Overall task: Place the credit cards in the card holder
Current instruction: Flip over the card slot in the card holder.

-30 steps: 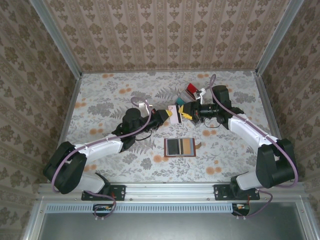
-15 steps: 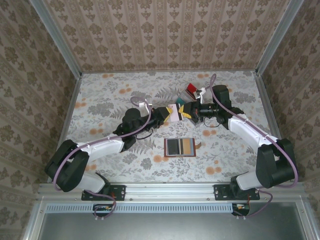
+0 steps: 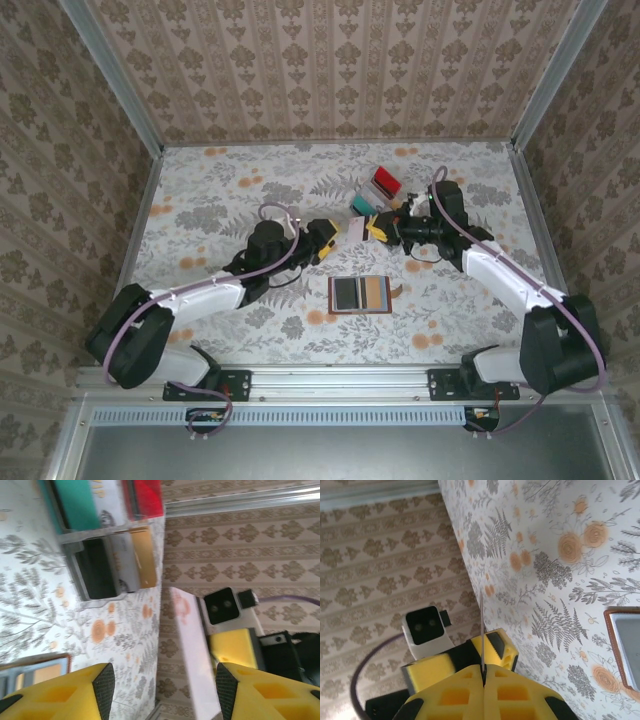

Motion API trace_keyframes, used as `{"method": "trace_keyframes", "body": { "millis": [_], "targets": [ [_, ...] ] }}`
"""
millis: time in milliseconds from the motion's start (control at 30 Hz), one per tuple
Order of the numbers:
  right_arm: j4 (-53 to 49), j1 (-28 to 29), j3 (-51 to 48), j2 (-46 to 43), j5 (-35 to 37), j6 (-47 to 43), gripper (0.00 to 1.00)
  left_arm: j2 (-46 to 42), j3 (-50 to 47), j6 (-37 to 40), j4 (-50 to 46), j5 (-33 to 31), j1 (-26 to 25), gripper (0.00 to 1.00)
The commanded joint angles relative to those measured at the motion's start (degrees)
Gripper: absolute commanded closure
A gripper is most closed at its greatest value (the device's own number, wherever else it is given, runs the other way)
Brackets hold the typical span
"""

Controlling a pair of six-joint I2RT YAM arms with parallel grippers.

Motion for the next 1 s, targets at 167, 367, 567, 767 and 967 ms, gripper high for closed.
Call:
{"method": "trace_keyframes", "body": {
  "millis": [167,367,567,767,967],
  "targets": [
    [-11.96,0.63,-1.93,-7.86,13.54,9.03,0.96,-4.25,-0.2,4.21,-11.87,-2.93,-0.03,0.4],
    [-15.64,0.77,-2.3,-7.79,13.51,12.97,0.98,-4.39,-0.12,4.32,-13.14,-3.18,0.01,0.4],
    [-14.65,0.84,-1.75,-8.15,15.09,6.16,1.0,-4.45,1.95,7.77,-19.45,-3.56,-0.16,0.39],
    [-28.88,4.18,1.52,-4.25,18.79,-29.61,1.0,-5.2,5.38,16.48,-35.5,-7.11,-1.22,0.36],
    [-26.48,5.92,-8.86,-7.88,22.4,-39.37,1.0,-4.92,3.78,18.96,-39.96,-9.28,-3.21,0.34]
  ]
}}
